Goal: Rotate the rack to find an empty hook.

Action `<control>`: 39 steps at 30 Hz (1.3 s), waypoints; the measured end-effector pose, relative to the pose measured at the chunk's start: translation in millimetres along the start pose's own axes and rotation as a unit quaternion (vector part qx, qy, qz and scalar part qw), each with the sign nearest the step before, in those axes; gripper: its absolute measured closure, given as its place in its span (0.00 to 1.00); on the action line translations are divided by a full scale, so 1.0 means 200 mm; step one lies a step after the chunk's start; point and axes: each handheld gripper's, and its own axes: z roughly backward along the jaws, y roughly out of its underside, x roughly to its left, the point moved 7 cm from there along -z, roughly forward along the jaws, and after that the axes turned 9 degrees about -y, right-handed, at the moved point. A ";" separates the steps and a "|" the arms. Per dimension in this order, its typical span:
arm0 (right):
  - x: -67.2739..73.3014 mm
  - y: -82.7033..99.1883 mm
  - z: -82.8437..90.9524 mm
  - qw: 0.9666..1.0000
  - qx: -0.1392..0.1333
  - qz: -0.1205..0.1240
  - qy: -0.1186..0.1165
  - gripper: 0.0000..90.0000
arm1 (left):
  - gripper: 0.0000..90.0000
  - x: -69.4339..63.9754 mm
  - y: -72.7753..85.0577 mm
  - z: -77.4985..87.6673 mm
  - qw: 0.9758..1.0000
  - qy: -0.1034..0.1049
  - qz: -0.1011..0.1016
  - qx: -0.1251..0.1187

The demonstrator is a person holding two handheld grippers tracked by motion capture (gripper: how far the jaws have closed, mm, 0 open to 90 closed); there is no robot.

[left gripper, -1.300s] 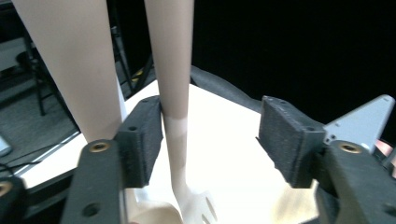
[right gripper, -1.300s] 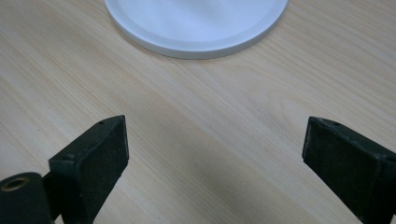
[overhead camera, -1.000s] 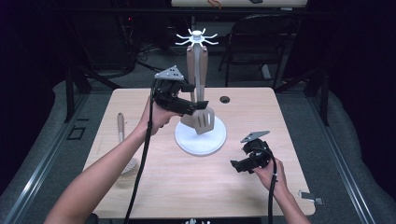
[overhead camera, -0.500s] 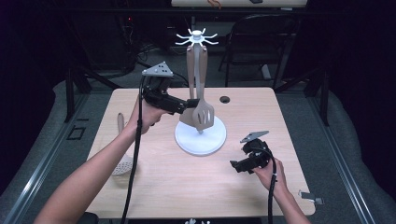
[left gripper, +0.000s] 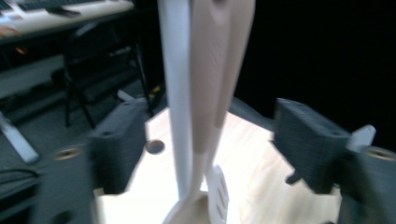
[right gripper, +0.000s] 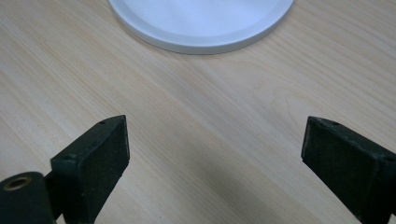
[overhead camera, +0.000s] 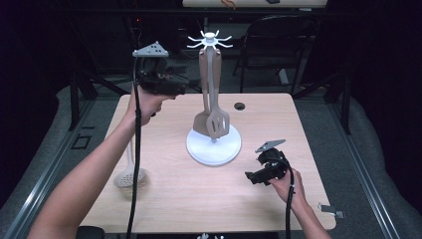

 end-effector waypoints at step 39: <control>0.00 0.01 0.00 1.000 0.010 0.006 0.007 0.09 | 0.99 0.13 -0.23 -0.03 0.994 -0.104 -0.031 -0.030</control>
